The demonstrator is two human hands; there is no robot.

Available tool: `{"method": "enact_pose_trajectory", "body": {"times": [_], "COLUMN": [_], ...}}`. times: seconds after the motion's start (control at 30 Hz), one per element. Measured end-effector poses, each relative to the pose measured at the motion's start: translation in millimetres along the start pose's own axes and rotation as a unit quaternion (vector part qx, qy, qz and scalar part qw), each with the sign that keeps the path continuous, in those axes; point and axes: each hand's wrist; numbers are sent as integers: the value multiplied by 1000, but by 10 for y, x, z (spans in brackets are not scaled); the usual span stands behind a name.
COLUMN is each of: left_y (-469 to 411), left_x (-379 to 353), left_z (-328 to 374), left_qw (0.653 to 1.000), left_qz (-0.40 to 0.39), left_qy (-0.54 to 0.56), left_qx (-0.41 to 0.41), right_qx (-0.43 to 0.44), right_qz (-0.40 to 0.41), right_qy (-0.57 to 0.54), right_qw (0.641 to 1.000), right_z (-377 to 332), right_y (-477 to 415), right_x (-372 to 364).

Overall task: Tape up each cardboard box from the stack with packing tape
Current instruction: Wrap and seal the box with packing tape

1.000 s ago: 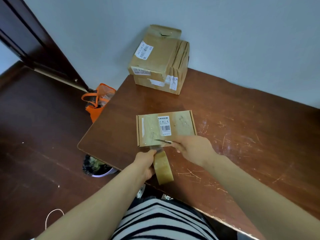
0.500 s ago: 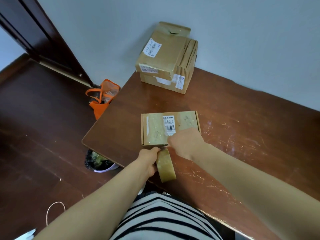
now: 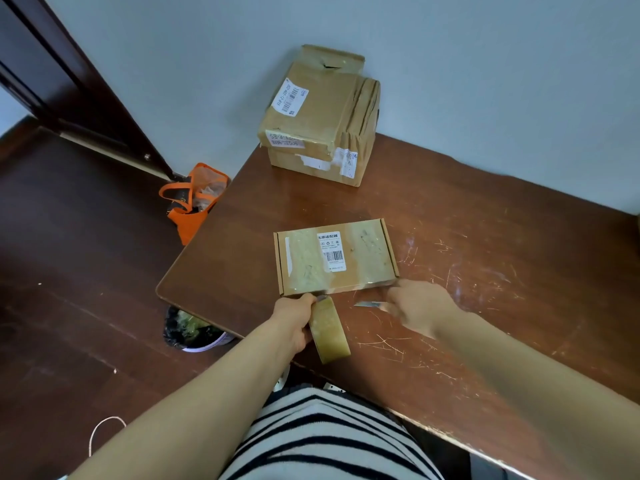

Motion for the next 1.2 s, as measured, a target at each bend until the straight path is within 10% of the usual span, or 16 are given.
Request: {"method": "enact_pose_trajectory", "body": {"times": [0.23,0.37,0.57,1.2], "left_y": [12,0,13,247], "left_x": [12,7,5,362], "left_z": [5,4,2,-94], "left_qw": [1000,1000,1000,997], "left_qz": [-6,-3,4,-1], "left_qy": [-3,-5,-4,-76], "left_qx": [3,3,-3,-20], "right_qx": [-88,30,218,229], "right_qz": [96,216,26,138], "right_qy": [-3,-129,-192,-34], "right_qw": [991,967,957,963], "right_z": [185,-204,-650,-677], "right_y": [165,-3,-624,-710], "right_x": [-81,157,79,-270]}}
Point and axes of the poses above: each hand's wrist, its own y-axis away from the middle knuckle, its own x-axis out of the back of the hand, z = x × y, and after that the axes turned 13 degrees about -y, right-handed
